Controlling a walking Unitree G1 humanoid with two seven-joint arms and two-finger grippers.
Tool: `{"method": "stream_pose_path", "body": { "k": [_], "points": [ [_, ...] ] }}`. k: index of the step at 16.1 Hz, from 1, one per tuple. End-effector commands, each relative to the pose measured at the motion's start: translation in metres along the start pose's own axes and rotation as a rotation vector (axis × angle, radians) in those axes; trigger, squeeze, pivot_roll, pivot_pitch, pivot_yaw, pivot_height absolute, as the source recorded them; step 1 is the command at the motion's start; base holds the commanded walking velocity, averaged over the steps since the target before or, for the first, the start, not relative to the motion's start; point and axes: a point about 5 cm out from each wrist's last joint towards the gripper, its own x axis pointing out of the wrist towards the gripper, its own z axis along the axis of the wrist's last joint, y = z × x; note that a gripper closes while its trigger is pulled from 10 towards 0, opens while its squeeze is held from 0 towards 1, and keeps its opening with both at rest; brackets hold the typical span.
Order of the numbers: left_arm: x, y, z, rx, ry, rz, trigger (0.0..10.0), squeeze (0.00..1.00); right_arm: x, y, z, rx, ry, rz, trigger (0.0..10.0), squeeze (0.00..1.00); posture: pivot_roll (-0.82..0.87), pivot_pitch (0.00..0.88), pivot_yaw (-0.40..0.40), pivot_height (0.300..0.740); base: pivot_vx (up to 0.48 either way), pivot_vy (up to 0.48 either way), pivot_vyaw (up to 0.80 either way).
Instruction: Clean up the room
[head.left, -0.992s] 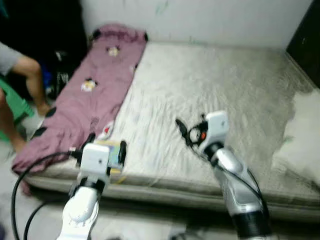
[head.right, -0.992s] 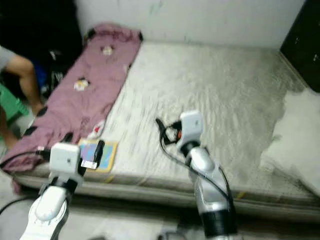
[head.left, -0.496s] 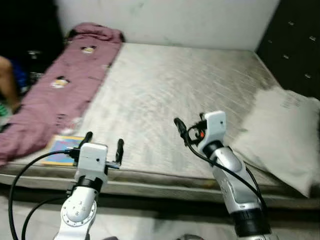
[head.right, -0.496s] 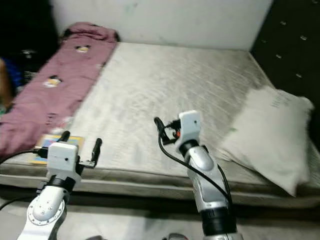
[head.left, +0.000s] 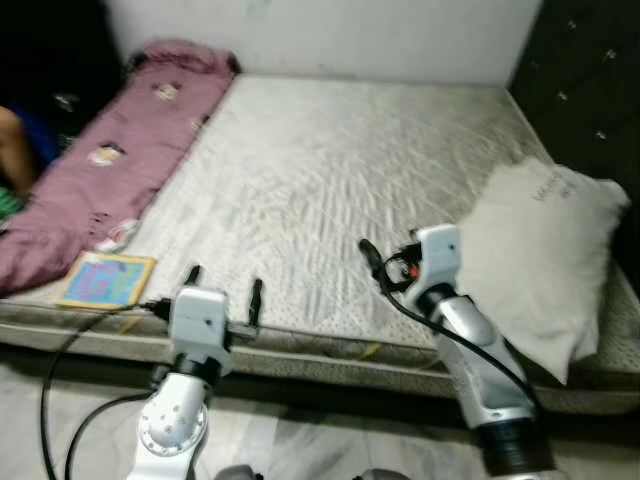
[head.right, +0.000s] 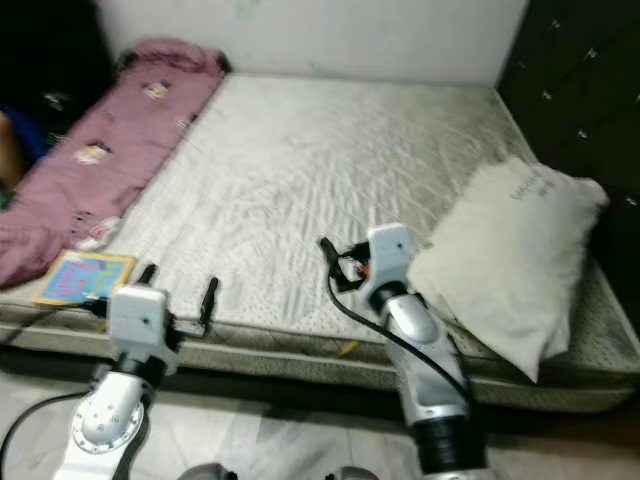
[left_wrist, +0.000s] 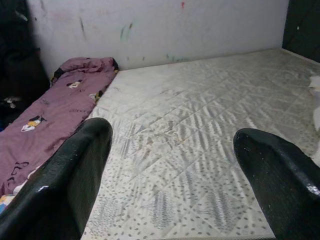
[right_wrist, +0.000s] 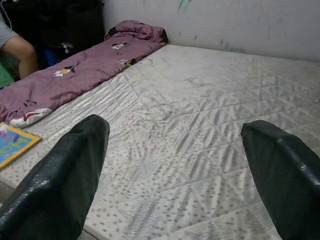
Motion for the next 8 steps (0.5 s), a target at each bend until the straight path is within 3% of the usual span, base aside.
{"method": "stream_pose_path", "body": {
  "k": [1, 4, 8],
  "points": [
    [-0.0003, 0.0044, 0.0001, 0.006, -0.001, 0.006, 10.0, 0.00, 0.0024, 0.0042, 0.0057, 0.002, -0.024, 0.011, 10.0, 0.00, -0.03, 0.000, -0.015, 0.740, 0.000, 0.000, 0.00],
    [-0.0004, 0.0041, 0.0005, 0.000, -0.005, 0.000, 10.0, 0.00, 0.0024, 0.0038, 0.0055, 0.003, -0.021, 0.008, 10.0, 0.00, -0.03, 0.000, -0.016, 0.740, 0.080, 0.000, 0.00],
    [-0.0003, 0.0046, 0.0006, -0.003, -0.007, -0.005, 10.0, 0.00, 0.0031, 0.0036, 0.0051, 0.006, -0.018, 0.007, 10.0, 0.00, -0.03, 0.000, -0.016, 0.740, 0.263, 0.000, -0.57]
  ]
}}
